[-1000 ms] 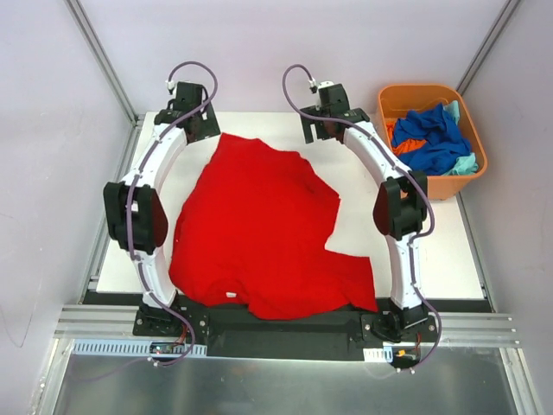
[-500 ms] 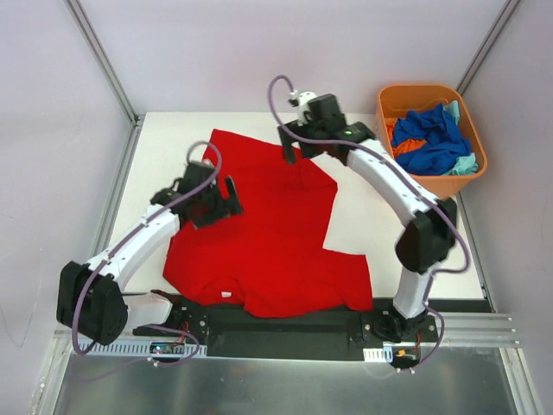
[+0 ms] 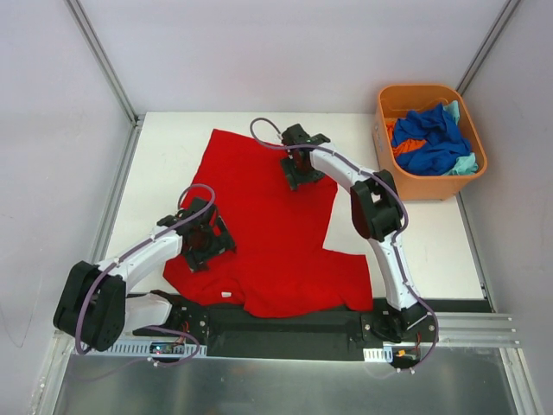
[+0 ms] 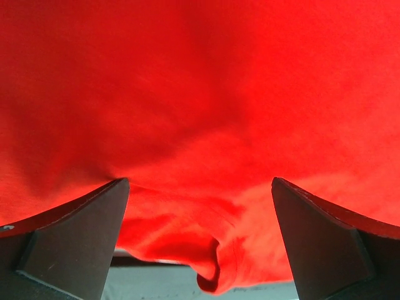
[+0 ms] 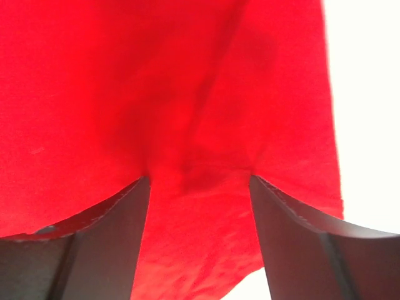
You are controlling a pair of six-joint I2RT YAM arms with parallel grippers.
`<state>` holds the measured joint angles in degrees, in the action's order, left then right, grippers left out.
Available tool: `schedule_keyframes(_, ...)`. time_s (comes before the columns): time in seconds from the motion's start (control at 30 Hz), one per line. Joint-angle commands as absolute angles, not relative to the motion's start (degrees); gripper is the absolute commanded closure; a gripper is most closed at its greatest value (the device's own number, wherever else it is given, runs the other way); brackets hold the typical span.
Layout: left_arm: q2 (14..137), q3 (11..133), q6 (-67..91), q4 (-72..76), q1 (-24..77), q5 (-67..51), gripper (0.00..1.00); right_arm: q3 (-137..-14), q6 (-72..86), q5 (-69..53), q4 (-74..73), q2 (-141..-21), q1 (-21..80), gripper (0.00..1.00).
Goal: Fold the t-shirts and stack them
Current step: Flatten out the tshirt
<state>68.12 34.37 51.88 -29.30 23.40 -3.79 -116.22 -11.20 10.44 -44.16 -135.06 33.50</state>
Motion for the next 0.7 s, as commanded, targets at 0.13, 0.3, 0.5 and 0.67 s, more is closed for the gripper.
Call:
schedule_keyframes(0.13,74.4,35.9,52.0,-29.4,17.5,-0.4,0.01,-114.4,-8.5,7.7,-42.0,-133.2,28.6,0.49)
schedule_keyframes(0.3,76.1,37.5,50.5,-29.5,13.7,1.3,0.00,-114.1,-8.3,2.2,-41.4,-132.5,27.2,0.76)
schedule_keyframes(0.5,84.0,44.2,46.3,-29.7,8.9,4.3,0.01,-111.3,-9.5,-1.7,-41.2,-125.3,26.8,0.91)
schedule_keyframes(0.67,102.3,65.3,40.6,-30.6,5.5,5.8,0.01,-100.7,-2.5,-3.2,-41.4,-116.6,26.0,0.99)
